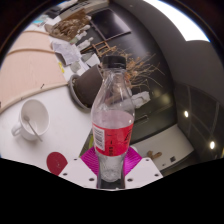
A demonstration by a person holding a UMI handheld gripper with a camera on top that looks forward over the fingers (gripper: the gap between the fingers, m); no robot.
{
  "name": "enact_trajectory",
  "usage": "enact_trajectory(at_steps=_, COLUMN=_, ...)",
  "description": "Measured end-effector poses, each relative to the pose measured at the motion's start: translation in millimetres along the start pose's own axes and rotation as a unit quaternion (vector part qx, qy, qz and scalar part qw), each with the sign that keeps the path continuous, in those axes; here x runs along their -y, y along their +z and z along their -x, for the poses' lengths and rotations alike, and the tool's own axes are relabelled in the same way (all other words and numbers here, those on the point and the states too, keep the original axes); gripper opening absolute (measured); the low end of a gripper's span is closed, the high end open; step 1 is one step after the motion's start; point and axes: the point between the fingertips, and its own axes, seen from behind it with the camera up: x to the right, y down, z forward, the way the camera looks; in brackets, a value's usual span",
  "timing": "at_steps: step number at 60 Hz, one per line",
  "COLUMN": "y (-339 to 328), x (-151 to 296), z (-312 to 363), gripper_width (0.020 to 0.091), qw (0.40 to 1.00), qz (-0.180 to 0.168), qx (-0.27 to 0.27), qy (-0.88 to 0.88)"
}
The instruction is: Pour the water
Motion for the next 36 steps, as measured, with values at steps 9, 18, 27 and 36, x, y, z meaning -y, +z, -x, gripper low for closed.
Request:
enact_trajectory(at_steps=9, y=-6.3, x=-5.7, z=20.6, gripper_width=0.0261, qw=0.964, qz=0.01, qx=0.094, qy=0.25)
enact_trajectory(at_steps=18, y=-0.6, x=-16.0, z=49.2, gripper_width=0.0262, qw=0.903, qz=0.018, qx=0.156, qy=0.399)
enact_trajectory(at_steps=27, y=6.6, x=-26.4, z=77.4, gripper_width=0.026, qw=0.87, qz=0.014, qx=0.187, qy=0.456)
enact_trajectory(at_steps=36, y=13.1, x=-33.1, z=101.2, gripper_width=0.026, qw=0.85, qz=0.014, qx=0.207, qy=0.483)
